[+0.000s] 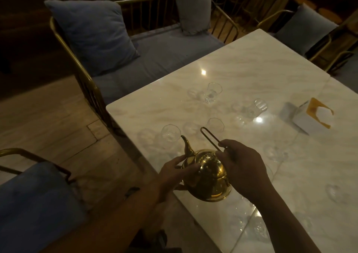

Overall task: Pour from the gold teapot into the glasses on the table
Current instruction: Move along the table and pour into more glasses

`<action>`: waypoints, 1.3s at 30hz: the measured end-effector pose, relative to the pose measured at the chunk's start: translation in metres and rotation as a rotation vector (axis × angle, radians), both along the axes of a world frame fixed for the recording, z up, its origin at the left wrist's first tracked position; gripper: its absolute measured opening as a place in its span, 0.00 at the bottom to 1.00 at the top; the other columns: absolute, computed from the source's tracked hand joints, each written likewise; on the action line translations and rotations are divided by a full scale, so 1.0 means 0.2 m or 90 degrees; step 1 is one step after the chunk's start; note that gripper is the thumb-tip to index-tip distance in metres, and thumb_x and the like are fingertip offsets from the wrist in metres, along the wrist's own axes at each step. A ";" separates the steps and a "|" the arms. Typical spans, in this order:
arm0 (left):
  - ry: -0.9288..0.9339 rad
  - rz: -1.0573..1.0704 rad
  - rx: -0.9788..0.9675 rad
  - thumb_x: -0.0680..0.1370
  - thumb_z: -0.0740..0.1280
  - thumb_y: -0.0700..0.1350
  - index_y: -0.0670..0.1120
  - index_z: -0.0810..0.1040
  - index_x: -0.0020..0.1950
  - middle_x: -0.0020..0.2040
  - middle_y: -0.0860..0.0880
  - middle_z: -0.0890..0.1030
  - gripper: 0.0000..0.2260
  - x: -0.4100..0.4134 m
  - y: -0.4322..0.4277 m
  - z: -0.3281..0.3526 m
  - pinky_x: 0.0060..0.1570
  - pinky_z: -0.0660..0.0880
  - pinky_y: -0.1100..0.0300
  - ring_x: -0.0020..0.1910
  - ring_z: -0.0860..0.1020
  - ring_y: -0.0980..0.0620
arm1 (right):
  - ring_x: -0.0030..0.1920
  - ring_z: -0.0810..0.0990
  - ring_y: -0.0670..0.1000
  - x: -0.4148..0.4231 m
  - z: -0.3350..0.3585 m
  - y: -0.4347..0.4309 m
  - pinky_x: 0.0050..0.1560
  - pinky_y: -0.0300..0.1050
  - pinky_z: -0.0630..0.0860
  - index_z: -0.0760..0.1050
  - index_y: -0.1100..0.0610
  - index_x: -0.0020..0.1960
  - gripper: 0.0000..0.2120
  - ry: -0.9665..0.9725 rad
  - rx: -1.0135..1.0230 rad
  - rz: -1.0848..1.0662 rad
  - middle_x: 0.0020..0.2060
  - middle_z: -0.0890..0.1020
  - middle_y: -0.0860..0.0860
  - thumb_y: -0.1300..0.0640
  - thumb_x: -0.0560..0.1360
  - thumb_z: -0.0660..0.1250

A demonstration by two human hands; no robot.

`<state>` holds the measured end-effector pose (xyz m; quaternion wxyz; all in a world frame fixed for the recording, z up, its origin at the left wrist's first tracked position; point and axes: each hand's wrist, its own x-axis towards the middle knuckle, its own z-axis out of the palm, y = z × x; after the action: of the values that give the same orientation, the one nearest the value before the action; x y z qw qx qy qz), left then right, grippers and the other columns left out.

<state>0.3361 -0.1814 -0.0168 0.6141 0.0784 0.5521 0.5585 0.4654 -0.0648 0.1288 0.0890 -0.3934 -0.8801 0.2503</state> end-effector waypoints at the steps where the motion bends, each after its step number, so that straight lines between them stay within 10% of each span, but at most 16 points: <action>1: 0.001 -0.002 -0.001 0.62 0.81 0.60 0.59 0.74 0.69 0.65 0.43 0.78 0.37 0.00 0.00 0.00 0.54 0.81 0.44 0.60 0.79 0.41 | 0.42 0.76 0.38 0.00 0.00 0.00 0.37 0.22 0.64 0.77 0.51 0.63 0.15 0.001 0.000 0.001 0.50 0.83 0.47 0.51 0.77 0.67; 18: -0.024 0.007 -0.014 0.71 0.77 0.53 0.57 0.77 0.62 0.60 0.44 0.81 0.22 -0.02 0.02 0.06 0.46 0.83 0.50 0.57 0.81 0.42 | 0.46 0.77 0.44 -0.10 0.04 0.04 0.45 0.34 0.68 0.77 0.52 0.63 0.15 -0.006 -0.030 -0.002 0.51 0.84 0.50 0.52 0.77 0.68; 39: -0.028 -0.005 -0.014 0.70 0.76 0.56 0.51 0.77 0.67 0.61 0.43 0.81 0.27 -0.02 0.03 0.09 0.46 0.83 0.50 0.57 0.80 0.41 | 0.44 0.77 0.44 -0.11 0.06 0.06 0.45 0.33 0.67 0.77 0.53 0.64 0.16 -0.011 -0.035 -0.005 0.51 0.84 0.50 0.52 0.76 0.68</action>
<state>0.3327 -0.1763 0.0004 0.6291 0.0620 0.5442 0.5516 0.4428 -0.0529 0.1399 0.0716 -0.4010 -0.8721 0.2710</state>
